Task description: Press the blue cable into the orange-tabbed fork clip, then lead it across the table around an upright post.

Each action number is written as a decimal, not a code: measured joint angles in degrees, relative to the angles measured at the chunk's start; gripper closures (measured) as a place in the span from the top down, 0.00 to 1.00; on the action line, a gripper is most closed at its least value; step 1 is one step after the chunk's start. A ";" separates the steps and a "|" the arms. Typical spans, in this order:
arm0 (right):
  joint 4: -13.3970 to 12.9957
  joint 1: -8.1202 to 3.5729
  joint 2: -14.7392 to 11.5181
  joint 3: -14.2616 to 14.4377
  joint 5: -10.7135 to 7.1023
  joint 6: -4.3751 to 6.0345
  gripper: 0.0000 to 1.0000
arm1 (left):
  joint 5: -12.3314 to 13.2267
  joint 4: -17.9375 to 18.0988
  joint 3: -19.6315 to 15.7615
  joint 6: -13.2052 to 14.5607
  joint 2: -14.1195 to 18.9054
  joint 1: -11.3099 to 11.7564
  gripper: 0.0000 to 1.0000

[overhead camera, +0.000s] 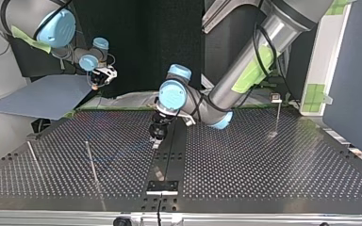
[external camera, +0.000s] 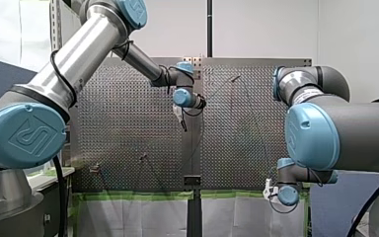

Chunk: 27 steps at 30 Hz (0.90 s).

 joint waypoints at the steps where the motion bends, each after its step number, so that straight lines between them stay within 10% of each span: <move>1: 0.04 -0.11 0.00 0.00 -0.09 -0.01 0.00 | 0.36 -0.38 0.00 -0.19 0.03 0.00 0.77; 27: 0.35 0.07 0.01 0.00 -0.74 -1.16 0.00 | 10.08 -7.63 0.00 -10.51 4.28 -0.09 1.00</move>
